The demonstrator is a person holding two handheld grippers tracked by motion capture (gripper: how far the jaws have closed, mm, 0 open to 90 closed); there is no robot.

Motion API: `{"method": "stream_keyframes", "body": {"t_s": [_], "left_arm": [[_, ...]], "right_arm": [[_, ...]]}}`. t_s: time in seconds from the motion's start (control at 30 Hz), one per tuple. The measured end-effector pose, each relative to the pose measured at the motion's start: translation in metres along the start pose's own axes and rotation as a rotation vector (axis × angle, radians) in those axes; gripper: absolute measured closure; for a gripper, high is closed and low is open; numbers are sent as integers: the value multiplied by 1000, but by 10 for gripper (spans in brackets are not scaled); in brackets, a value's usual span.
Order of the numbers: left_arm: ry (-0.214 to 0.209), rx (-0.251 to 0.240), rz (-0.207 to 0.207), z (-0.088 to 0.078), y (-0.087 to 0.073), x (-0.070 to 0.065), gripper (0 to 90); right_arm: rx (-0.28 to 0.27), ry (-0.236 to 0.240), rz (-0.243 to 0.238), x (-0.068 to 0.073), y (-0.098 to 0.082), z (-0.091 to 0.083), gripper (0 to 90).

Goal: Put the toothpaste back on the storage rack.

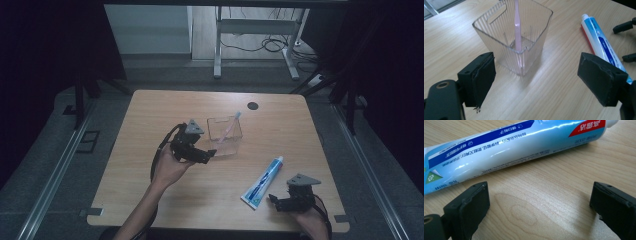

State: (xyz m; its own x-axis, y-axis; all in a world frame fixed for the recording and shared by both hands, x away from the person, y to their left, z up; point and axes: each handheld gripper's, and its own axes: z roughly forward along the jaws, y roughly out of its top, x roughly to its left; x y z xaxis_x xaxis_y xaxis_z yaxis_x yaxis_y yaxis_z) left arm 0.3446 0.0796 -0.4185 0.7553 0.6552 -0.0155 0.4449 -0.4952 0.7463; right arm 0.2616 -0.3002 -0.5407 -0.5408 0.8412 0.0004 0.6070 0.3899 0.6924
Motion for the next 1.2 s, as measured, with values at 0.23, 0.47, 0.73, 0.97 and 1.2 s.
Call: {"method": "stream_keyframes", "body": {"t_s": [0.23, 0.47, 0.73, 0.97, 1.2], "left_arm": [[20, -8, -2, -8, -24, -1, 152], [54, -8, -1, -12, -48, -5, 147], [82, 0, -19, -9, -83, -9, 145], [108, 32, -55, 0, -121, -11, 144], [117, 54, -91, 5, -145, -8, 144]], "right_arm": [[-1, -22, 21, -2, 0, -7, 202], [-1, 3, 45, -5, 0, -11, 298], [-36, 77, 45, -3, 4, -20, 460], [-44, 157, 0, 7, 6, -23, 626], [-25, 221, -46, 21, 7, -22, 770]]}}
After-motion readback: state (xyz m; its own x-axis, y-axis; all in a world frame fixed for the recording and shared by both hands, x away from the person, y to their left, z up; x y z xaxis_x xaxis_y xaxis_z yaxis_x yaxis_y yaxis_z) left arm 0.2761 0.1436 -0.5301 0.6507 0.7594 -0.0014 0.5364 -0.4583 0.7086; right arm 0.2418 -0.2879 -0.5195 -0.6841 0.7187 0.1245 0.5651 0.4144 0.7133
